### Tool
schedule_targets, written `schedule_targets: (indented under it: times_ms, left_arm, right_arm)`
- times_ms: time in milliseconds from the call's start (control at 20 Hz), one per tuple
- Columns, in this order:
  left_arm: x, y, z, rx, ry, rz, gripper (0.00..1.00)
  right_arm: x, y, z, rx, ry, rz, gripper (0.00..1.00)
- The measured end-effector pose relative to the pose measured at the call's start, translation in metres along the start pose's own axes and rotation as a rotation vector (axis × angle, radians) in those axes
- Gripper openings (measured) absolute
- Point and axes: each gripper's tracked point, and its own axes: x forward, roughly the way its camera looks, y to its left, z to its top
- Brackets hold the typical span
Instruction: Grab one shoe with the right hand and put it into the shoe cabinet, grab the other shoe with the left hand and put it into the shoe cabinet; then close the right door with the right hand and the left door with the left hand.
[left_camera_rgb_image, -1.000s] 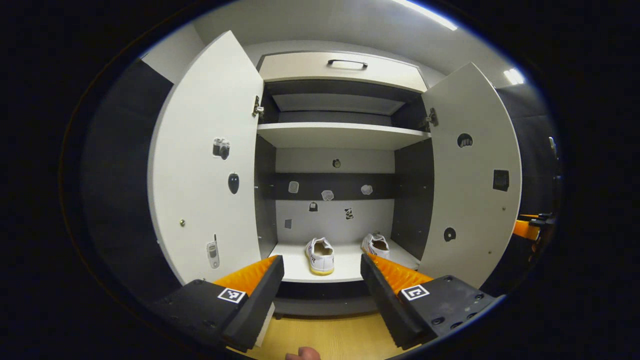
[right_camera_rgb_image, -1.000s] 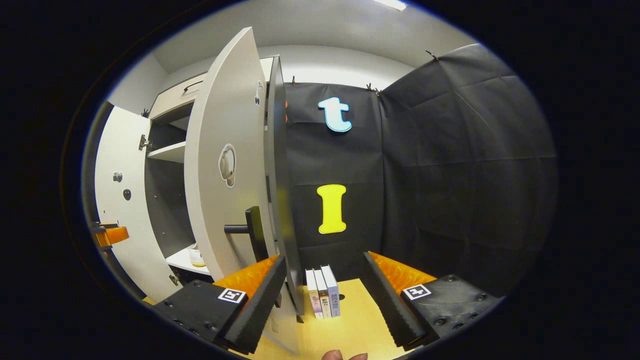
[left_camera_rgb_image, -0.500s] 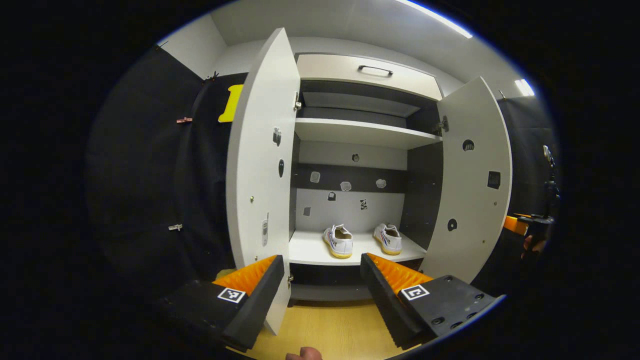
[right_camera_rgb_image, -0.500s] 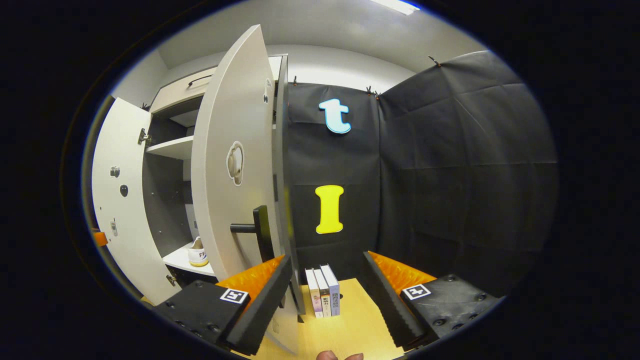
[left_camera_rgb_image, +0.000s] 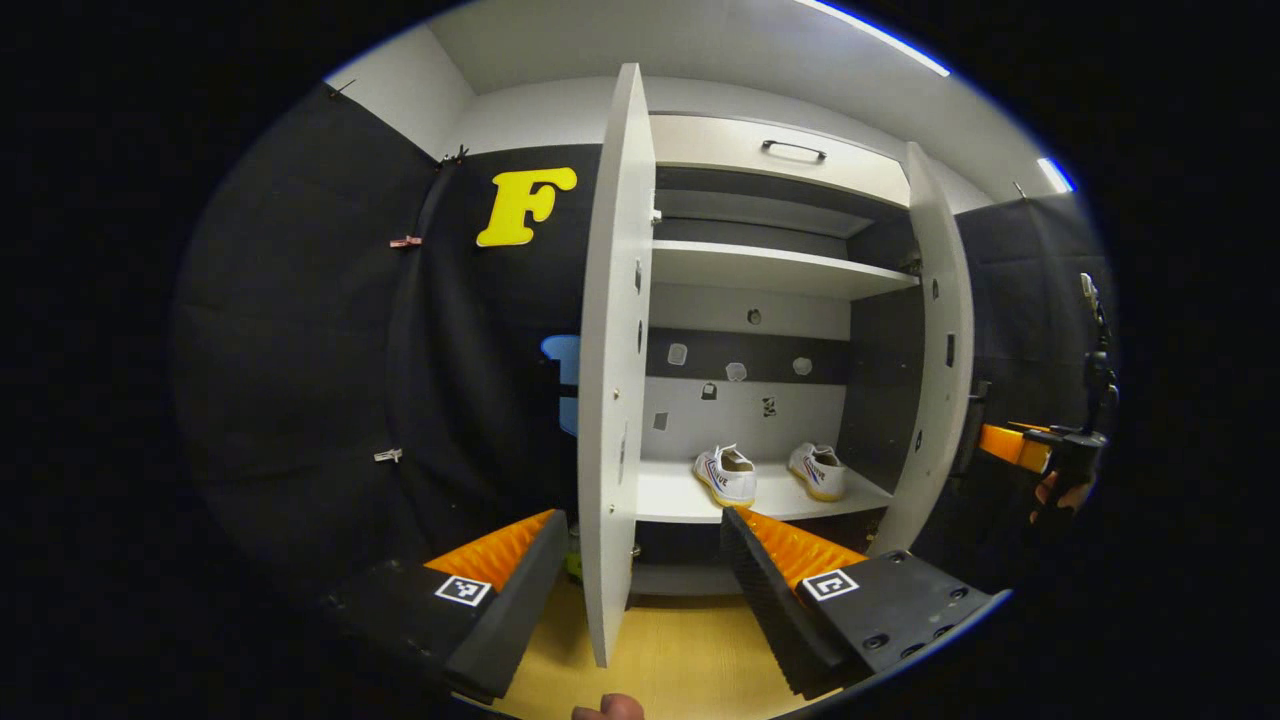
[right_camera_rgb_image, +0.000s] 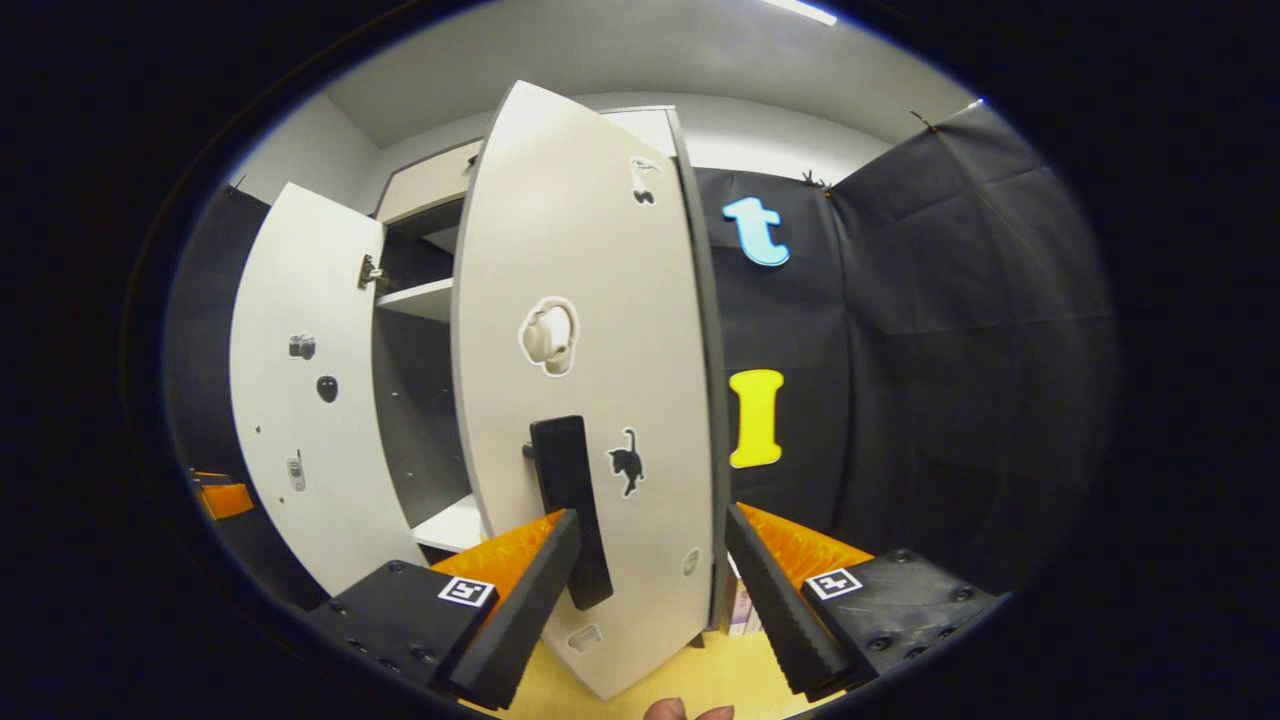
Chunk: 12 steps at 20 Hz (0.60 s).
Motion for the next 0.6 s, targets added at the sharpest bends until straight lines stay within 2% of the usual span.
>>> schedule_targets:
  times_ms: [50, 200, 400, 600]
  left_arm:
    - [-0.001, 0.004, 0.001, -0.001, -0.001, 0.004, 0.96]
    - [-0.002, 0.017, 0.004, 0.001, -0.005, 0.02, 0.97]
    - [0.0, 0.035, 0.007, -0.011, -0.01, 0.036, 0.96]
    - [0.007, 0.067, 0.015, 0.0, -0.018, 0.088, 0.96]
  right_arm:
    - [0.001, 0.014, 0.0, 0.007, 0.004, 0.02, 1.0]
    - [-0.004, 0.047, -0.004, 0.048, 0.018, 0.076, 1.0]
    - [-0.009, 0.062, -0.009, 0.038, 0.031, 0.097, 0.99]
    - [-0.014, 0.065, -0.015, 0.032, 0.044, 0.104, 0.98]
